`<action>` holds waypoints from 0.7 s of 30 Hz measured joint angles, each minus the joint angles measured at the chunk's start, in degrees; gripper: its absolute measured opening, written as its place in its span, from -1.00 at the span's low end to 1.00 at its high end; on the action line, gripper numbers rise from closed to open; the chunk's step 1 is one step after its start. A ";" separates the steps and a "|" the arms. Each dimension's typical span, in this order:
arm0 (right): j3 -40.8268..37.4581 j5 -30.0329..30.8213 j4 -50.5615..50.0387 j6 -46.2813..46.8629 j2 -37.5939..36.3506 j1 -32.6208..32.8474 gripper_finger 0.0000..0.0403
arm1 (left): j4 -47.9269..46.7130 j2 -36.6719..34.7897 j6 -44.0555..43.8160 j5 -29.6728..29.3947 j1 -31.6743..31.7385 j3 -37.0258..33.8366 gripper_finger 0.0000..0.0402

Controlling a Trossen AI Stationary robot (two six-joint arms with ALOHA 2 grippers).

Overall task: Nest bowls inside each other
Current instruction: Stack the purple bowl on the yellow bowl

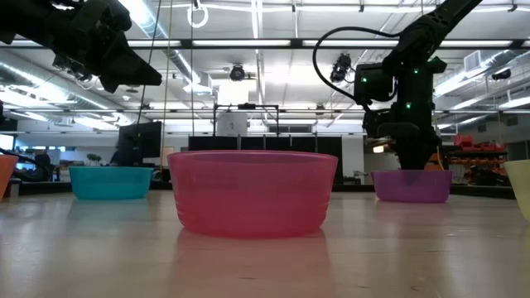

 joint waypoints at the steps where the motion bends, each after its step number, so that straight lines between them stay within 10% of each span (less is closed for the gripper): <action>1: 0.00 0.00 0.04 -0.02 0.00 0.00 -0.77 | 0.01 0.00 -0.02 -0.02 0.00 0.00 -0.62; 21: 2.10 -0.65 -1.06 -2.50 -0.11 0.27 -0.99 | -0.54 0.00 -0.23 -0.02 0.00 0.00 -0.65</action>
